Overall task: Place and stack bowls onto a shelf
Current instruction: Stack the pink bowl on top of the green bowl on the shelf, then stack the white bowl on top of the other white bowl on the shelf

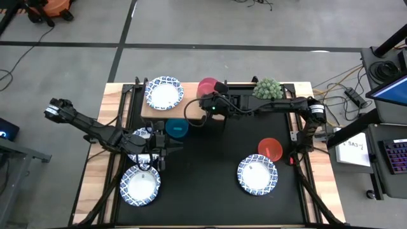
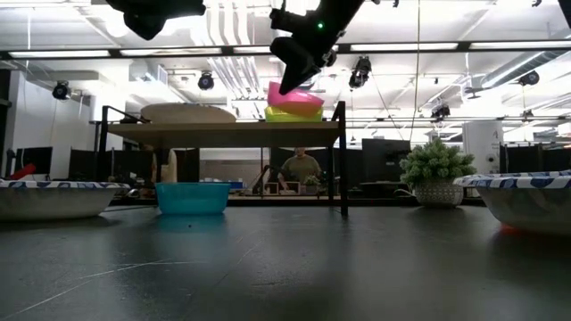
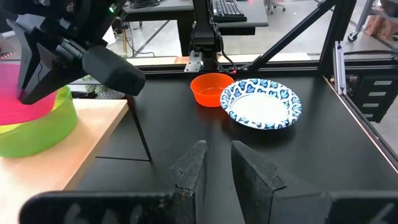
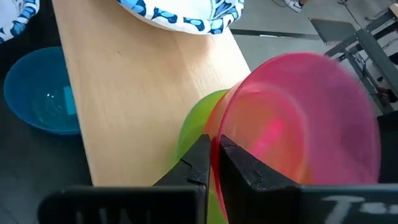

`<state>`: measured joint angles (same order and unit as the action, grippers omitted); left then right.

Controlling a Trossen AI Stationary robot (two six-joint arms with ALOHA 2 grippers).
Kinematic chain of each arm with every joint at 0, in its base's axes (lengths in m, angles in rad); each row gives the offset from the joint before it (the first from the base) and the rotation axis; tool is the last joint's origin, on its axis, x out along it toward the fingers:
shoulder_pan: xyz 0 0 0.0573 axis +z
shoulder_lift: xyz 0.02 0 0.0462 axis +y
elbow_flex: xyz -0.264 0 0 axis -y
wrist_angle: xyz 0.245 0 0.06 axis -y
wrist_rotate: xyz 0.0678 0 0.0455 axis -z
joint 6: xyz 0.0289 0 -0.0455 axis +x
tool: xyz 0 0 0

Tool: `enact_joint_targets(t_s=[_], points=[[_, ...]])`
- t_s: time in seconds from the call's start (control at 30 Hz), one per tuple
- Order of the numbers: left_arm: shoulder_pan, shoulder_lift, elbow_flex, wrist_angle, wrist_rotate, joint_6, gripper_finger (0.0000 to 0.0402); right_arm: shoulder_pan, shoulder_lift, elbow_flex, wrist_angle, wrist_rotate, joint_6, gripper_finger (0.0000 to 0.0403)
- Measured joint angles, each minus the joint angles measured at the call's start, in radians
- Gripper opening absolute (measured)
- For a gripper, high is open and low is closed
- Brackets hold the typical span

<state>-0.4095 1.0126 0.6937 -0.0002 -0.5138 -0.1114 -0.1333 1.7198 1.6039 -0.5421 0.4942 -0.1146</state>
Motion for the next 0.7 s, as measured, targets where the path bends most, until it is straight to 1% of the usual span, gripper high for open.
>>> enact_joint_targets(t_s=[0.13,0.47,0.7], points=[[0.000,0.000,0.000,0.000,0.000,0.001,0.0057,0.002,0.000,0.000,0.001,-0.003,0.009,0.0037],[0.000,0.000,0.000,0.000,0.000,0.015,0.0057,0.002,0.000,0.000,0.000,-0.004,0.050,0.0105],[0.000,0.000,0.000,0.000,0.000,0.020,0.0057,0.002,-0.006,0.000,0.001,0.003,0.067,0.0141]])
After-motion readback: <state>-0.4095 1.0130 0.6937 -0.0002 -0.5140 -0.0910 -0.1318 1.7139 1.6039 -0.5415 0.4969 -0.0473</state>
